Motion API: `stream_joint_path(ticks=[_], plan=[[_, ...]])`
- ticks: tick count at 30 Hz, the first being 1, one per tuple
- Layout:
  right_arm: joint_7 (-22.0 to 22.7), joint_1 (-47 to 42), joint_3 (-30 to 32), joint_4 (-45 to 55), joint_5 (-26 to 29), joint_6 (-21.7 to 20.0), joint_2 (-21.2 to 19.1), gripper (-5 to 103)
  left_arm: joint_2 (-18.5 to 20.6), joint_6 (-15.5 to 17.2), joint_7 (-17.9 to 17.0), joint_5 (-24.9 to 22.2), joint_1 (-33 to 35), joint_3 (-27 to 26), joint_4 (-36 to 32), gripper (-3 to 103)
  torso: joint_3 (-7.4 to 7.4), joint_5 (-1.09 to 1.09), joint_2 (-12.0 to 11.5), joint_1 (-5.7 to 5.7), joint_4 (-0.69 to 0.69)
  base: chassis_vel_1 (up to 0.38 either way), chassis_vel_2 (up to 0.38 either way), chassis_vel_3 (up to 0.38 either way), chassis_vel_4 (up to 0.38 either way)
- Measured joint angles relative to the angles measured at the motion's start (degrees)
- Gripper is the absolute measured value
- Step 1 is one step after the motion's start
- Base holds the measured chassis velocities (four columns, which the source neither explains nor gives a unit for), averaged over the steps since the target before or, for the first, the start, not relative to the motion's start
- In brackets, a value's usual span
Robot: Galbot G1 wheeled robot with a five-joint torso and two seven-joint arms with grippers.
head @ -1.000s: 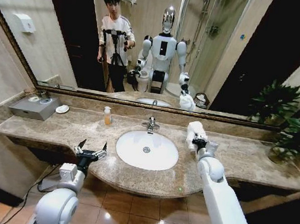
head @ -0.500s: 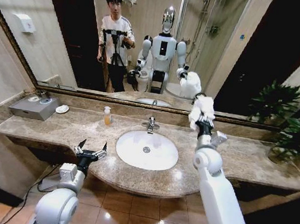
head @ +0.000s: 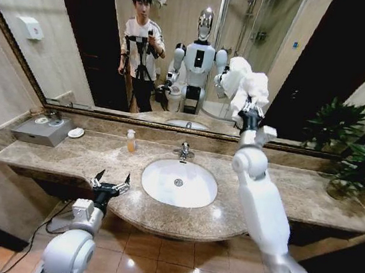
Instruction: Pick up the towel from the sink counter and wipe the mirror surface.
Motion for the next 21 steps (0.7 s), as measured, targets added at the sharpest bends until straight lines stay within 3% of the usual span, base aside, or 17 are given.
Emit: stream_joint_path(ticks=[5, 10, 21], plan=[[-2.3, 5.9, -1.1, -5.5, 1.2, -0.6, -0.9, 8, 0.0, 0.0, 0.0, 0.0, 0.0, 0.0, 0.0, 100, 0.0, 0.0, 0.0, 0.0, -0.04, 0.0, 0.0, 0.0, 0.0], [-4.0, 8.7, -3.6, -9.3, 1.1, -0.9, 0.8, 8, 0.0, 0.0, 0.0, 0.0, 0.0, 0.0, 0.0, 100, 0.0, -0.01, 0.0, 0.01, 0.03, 0.0, 0.0, 0.0, 0.0], [-2.6, 2.1, -3.3, -3.3, -0.6, -2.4, -2.0, 8, 0.0, 0.0, 0.0, 0.0, 0.0, 0.0, 0.0, 100, -0.01, 0.01, 0.0, -0.02, -0.04, 0.0, 0.0, 0.0, 0.0]])
